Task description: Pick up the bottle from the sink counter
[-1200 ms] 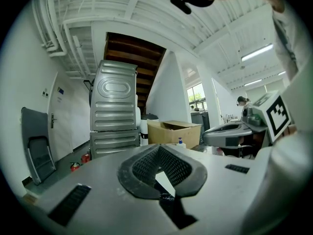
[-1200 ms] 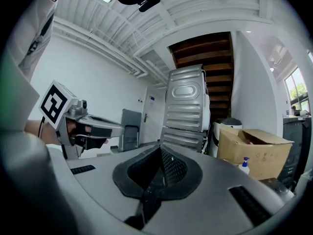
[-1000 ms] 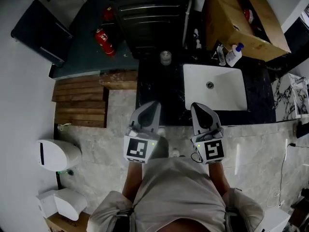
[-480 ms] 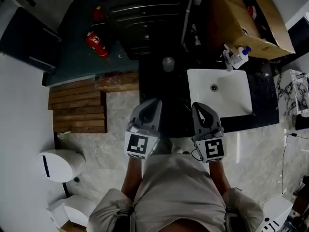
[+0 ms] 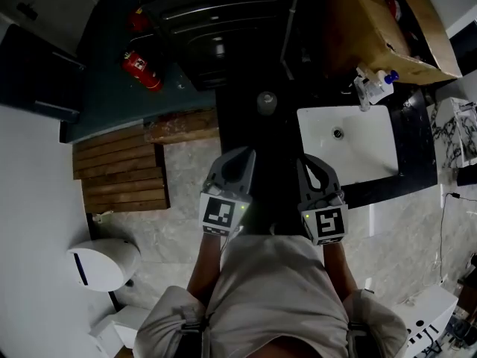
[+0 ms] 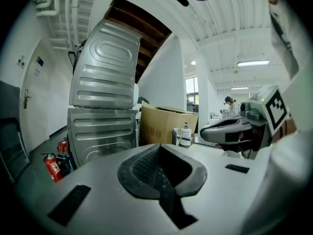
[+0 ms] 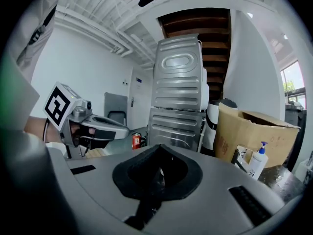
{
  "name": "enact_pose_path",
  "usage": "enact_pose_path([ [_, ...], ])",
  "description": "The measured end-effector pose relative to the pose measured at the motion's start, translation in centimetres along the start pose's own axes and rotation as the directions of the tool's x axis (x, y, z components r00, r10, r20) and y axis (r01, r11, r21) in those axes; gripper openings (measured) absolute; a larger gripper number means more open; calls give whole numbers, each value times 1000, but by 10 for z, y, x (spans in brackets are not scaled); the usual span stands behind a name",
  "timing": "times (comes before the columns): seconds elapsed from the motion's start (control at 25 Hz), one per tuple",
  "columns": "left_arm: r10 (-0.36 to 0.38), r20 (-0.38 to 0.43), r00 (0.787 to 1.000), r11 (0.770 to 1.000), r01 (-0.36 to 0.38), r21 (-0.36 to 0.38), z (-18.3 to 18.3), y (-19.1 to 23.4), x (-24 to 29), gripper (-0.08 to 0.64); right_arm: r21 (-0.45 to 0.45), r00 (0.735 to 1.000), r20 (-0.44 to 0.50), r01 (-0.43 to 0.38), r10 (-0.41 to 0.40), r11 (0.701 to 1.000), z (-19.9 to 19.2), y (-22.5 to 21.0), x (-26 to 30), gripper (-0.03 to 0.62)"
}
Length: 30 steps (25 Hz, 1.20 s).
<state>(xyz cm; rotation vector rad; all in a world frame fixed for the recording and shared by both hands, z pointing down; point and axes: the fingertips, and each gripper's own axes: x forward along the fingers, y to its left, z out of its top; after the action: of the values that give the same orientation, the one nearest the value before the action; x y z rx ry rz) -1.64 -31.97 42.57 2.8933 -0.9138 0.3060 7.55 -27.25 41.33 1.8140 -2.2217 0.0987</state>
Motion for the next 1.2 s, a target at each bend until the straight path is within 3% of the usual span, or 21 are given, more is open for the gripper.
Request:
enact_pose_path([
  [0.4,-8,-46,999,999,7,-32,-31,19,37,0,1,998,-57,-17,17,1000,-21,-5,23,-5],
  [1.2,15,-182,983,1000,-17,-10,-83,47,104,1,56,972,-138,-186,192,981,-69,-9,86,-5],
])
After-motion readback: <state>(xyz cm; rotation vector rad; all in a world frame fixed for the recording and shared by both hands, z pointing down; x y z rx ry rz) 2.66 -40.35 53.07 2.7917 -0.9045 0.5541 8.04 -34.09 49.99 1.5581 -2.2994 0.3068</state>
